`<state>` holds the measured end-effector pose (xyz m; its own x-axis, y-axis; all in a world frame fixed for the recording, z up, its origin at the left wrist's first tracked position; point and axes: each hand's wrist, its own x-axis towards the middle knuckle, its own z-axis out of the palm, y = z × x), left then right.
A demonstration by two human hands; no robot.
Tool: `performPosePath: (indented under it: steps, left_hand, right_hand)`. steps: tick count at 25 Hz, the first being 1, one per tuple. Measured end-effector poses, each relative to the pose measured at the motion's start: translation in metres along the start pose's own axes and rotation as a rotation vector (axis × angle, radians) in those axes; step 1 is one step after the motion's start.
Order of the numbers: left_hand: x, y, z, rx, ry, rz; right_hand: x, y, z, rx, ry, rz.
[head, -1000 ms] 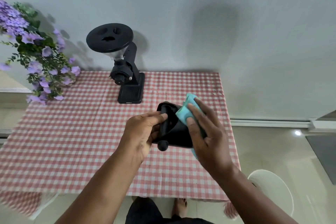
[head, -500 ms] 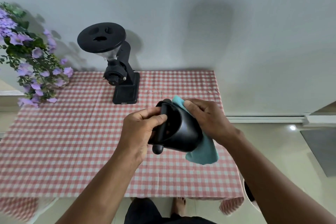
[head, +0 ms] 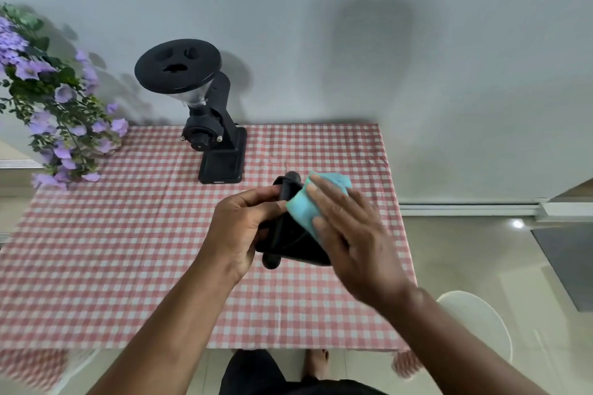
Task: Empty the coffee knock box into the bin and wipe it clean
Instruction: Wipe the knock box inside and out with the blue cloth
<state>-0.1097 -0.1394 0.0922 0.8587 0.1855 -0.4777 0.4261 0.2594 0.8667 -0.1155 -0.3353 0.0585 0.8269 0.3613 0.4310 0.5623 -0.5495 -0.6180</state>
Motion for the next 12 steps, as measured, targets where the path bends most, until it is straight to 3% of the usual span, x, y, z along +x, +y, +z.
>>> performPosePath:
  steps: [3, 4, 8, 12]
  left_hand:
    - [-0.007, 0.002, 0.003, 0.104, -0.045, 0.089]
    - [-0.009, 0.001, 0.005, 0.154, -0.031, 0.132]
    - [-0.007, -0.001, 0.007, 0.297, 0.026, 0.274]
    - [-0.008, -0.006, 0.003, 0.572, -0.013, 0.421]
  right_hand:
    - [0.032, 0.012, -0.021, 0.303, -0.105, 0.466]
    - [0.033, 0.011, -0.022, 0.323, -0.138, 0.518]
    - [0.011, -0.009, -0.009, 0.223, -0.175, 0.438]
    - [0.013, -0.003, -0.004, 0.488, -0.097, 0.594]
